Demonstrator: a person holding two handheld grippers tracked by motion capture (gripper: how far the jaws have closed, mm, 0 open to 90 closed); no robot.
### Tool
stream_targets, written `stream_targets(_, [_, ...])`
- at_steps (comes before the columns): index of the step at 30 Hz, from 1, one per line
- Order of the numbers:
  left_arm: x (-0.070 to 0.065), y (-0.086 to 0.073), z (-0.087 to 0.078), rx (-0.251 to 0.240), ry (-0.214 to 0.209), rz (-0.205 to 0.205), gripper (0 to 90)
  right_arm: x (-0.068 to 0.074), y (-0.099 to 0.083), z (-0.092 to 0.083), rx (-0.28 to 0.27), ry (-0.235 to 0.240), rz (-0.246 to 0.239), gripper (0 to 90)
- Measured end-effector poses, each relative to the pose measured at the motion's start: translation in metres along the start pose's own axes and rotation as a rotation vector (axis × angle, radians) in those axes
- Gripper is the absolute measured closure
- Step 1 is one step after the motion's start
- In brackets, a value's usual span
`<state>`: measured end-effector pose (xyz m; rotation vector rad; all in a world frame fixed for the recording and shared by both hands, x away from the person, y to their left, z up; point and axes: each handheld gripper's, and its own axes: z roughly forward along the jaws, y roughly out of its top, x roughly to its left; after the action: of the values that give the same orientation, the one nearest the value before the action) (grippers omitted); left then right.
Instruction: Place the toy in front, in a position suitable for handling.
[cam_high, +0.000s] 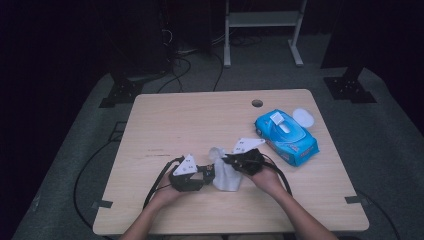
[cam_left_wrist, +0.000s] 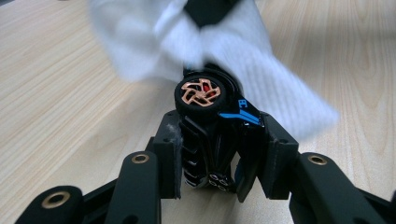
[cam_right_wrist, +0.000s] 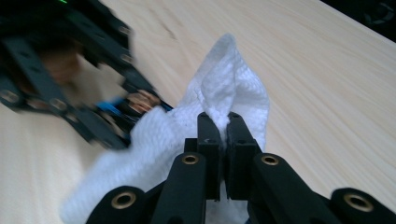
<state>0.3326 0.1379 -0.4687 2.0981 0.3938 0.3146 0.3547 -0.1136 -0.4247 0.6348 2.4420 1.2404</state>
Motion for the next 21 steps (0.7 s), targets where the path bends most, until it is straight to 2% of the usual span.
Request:
stream_targets(3, [0.0, 0.0, 0.0, -0.001, 0.001, -0.007, 57.8, -0.015, -0.009, -0.011, 0.008, -0.043, 0.038, 86.4])
stream_targets(6, [0.001, -0.001, 0.0, -0.004, 0.004, -0.007, 57.6, -0.026, -0.017, -0.018, 0.001, -0.047, 0.079, 86.4])
stream_targets(8, [0.001, -0.001, 0.0, -0.005, 0.004, -0.004, 57.5, -0.029, -0.019, -0.021, 0.007, -0.063, 0.084, 86.4])
stream_targets(13, [0.003, -0.001, 0.0, -0.004, 0.01, -0.008, 56.8, -0.026, -0.018, -0.02, 0.006, -0.058, 0.076, 86.4])
stream_targets(21, [0.003, -0.002, -0.001, 0.008, 0.051, -0.021, 55.0, -0.016, -0.018, -0.019, -0.003, -0.04, 0.06, 86.5])
